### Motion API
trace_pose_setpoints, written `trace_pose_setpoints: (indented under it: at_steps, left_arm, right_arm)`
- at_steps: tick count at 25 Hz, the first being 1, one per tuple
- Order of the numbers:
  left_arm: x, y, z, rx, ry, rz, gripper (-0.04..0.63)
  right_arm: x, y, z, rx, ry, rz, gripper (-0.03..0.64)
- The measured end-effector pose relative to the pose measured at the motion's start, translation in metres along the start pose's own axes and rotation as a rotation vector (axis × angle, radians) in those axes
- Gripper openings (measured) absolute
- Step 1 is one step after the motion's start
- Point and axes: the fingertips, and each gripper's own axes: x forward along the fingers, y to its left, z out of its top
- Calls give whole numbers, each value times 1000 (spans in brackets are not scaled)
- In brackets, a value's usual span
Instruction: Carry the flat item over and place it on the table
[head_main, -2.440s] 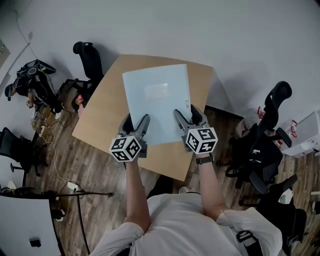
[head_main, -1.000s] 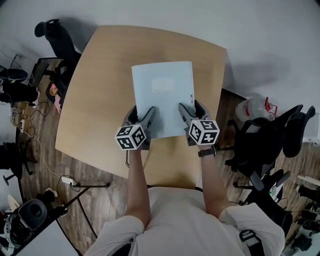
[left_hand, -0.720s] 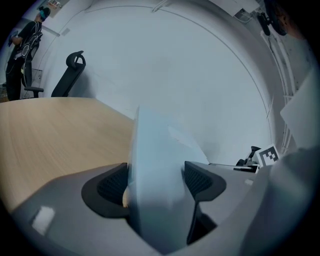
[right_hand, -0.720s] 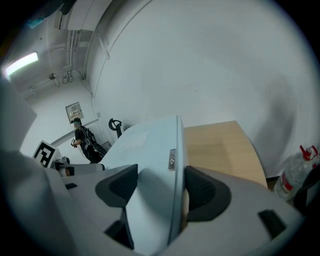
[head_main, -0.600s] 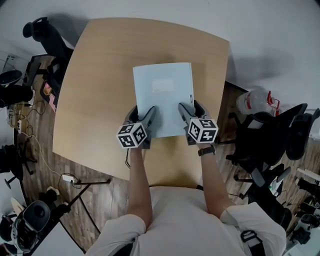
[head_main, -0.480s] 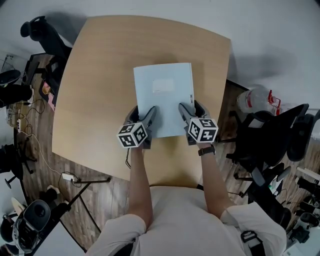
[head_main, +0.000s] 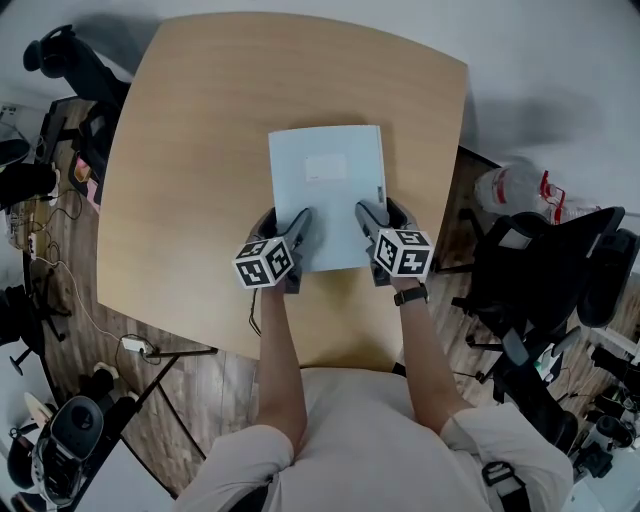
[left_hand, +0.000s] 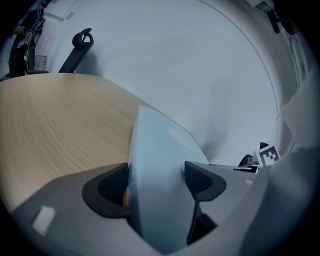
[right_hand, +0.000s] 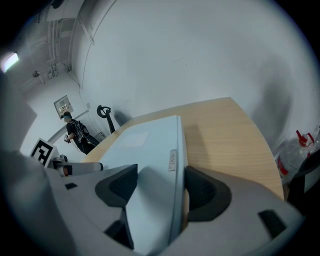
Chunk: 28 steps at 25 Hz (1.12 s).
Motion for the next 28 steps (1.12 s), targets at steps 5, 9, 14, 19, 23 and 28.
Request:
trace_pose_setpoints:
  at_steps: [5, 9, 14, 19, 23, 28]
  left_arm:
    - [6, 3, -3, 1, 39, 27, 350]
    - [6, 3, -2, -12, 45, 22, 351]
    - [0, -2, 4, 40, 2, 45, 351]
    - [-18, -13, 20, 64, -51, 32, 351]
    - [-41, -25, 35, 88, -114, 31, 351]
    - [-67, -54, 54, 221, -173, 78, 350]
  right_arm:
    - [5, -4, -2, -9, 1, -4, 282]
    - [5, -3, -2, -3, 0, 2, 282]
    - [3, -4, -1, 34, -7, 43, 282]
    - [-9, 2, 6, -13, -16, 39, 282]
    - [-28, 12, 23, -51, -66, 27, 282]
    - [-59, 40, 52, -131, -148, 33, 282]
